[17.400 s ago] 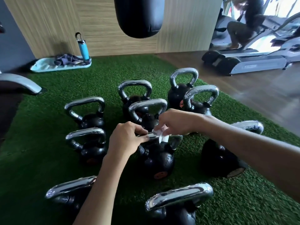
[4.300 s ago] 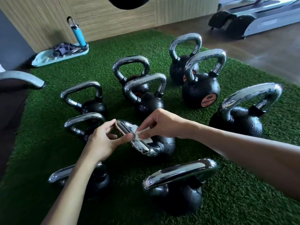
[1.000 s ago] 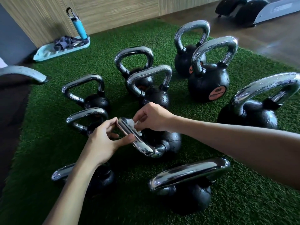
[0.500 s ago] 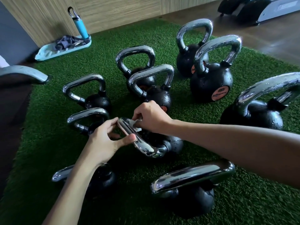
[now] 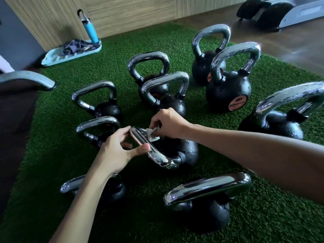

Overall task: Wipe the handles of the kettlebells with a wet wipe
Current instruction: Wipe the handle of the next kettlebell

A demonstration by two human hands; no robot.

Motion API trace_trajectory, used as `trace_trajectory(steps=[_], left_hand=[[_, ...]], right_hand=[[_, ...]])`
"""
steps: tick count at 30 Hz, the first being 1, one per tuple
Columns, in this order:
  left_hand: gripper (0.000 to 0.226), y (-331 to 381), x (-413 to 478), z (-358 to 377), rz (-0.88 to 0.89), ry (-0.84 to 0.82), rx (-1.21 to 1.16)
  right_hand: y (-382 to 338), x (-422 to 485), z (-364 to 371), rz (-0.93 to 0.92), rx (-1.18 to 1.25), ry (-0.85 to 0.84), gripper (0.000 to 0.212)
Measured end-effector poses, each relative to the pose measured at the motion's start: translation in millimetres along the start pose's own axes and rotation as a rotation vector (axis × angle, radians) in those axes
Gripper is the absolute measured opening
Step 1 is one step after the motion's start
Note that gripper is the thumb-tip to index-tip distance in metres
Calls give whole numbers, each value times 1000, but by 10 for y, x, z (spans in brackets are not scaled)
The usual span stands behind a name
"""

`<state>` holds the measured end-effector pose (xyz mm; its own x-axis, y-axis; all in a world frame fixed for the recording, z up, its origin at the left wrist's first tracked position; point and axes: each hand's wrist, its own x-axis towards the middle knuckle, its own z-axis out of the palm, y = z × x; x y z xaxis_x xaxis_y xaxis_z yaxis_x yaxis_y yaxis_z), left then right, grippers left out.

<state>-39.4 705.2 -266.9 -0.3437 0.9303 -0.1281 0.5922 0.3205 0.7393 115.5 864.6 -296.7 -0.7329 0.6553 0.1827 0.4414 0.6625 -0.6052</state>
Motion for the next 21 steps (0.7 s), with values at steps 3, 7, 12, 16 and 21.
trace_trajectory(steps=[3,7,12,16,21], left_hand=[[126,123,36,29,20,4,28],[110,397,232,60,46,-16,130],[110,807,432,193,46,-7,362],[116,1103,519,440,90,28,520],[94,1261,659,410,142,-82,576]], right_hand=[[-53,-43,-135,58,2,5,19],[29,-300,-502,282,137,77,24],[248,-778,-804,466,394,215,24],[282,-1094,-880,517,485,278,11],[243,-1369,-1006,492,536,221,33]])
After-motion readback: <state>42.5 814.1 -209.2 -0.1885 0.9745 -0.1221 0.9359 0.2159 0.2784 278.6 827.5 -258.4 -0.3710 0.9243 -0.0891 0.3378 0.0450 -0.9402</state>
